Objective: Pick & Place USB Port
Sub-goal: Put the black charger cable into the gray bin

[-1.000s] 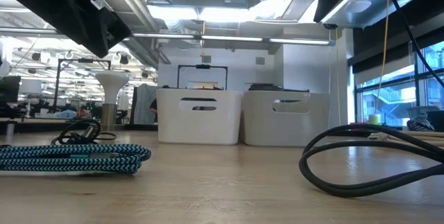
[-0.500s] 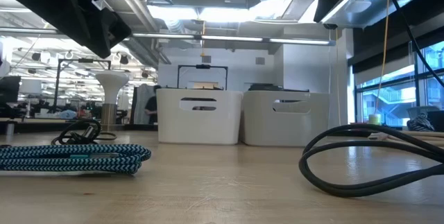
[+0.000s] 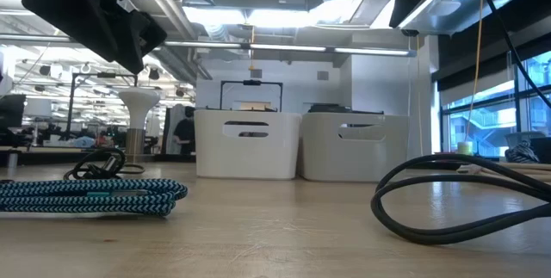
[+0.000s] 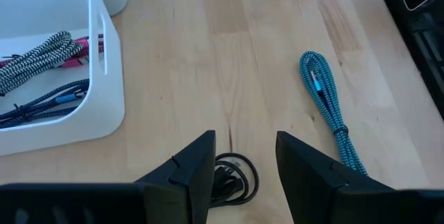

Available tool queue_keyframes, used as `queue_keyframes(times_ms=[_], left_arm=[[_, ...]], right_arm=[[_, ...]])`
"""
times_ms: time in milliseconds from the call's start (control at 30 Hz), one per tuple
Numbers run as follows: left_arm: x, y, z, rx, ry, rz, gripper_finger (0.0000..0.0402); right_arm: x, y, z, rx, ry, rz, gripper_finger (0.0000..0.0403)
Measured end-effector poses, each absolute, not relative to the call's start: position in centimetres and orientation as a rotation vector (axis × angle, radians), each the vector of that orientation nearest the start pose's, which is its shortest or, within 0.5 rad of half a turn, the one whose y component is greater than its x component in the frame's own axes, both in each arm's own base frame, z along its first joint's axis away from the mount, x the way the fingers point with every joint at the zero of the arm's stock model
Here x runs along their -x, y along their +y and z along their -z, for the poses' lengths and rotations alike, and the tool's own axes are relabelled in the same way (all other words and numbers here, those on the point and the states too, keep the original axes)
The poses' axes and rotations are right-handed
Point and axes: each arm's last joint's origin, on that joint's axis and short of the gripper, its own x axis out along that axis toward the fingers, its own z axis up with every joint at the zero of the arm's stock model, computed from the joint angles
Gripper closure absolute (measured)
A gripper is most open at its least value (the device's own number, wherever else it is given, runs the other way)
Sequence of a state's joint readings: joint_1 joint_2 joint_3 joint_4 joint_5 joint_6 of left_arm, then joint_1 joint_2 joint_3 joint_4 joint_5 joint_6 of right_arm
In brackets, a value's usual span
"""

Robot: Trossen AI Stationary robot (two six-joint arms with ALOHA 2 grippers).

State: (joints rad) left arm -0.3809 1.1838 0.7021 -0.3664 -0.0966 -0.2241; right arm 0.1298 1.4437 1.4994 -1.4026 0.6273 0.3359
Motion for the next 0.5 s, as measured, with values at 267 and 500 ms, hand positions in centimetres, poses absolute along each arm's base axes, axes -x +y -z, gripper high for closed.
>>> queue_keyframes(times_ms=[267, 500], left_arm=[[-21.9, -8.5, -20.5, -0.006, 0.899, 0.166, 0.0258], [-22.3, -8.7, -19.3, -0.019, 0.953, 0.162, 0.0258]], right_arm=[[-24.8, 2.1, -34.7, 0.030, 1.198, 0.532, 0.0148], [-24.2, 4.9, -30.5, -0.009, 1.313, 0.449, 0.0148]])
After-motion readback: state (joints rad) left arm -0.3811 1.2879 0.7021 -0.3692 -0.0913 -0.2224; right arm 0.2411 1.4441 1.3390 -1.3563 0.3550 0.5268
